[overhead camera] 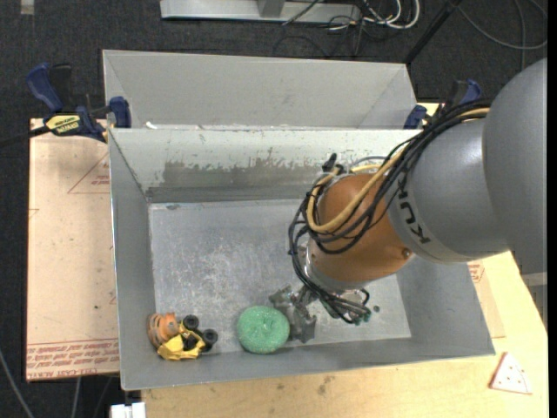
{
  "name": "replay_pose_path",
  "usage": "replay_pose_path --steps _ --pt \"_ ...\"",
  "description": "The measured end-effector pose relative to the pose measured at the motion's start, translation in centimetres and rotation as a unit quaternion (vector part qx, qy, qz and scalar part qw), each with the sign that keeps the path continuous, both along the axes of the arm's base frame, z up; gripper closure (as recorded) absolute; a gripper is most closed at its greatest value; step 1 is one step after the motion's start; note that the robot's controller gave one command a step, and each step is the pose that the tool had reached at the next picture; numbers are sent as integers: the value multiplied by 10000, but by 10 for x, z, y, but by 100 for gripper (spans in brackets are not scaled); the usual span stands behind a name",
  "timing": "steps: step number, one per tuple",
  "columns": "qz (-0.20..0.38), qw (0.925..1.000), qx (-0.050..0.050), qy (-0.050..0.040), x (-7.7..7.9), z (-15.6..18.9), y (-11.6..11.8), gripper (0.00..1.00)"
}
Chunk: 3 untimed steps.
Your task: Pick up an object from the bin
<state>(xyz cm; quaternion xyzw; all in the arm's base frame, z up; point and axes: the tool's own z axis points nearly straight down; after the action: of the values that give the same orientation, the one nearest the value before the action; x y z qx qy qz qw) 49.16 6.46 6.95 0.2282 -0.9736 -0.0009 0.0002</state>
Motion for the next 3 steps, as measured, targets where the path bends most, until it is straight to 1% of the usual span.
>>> replay_pose_path --steps 1,2,3 --pt "-3 10000 8 -44 2 1 0 0" --pt "-3 10000 8 -43 2 1 0 0" --pt "257 9997 -2 -28 8 1 38 0"
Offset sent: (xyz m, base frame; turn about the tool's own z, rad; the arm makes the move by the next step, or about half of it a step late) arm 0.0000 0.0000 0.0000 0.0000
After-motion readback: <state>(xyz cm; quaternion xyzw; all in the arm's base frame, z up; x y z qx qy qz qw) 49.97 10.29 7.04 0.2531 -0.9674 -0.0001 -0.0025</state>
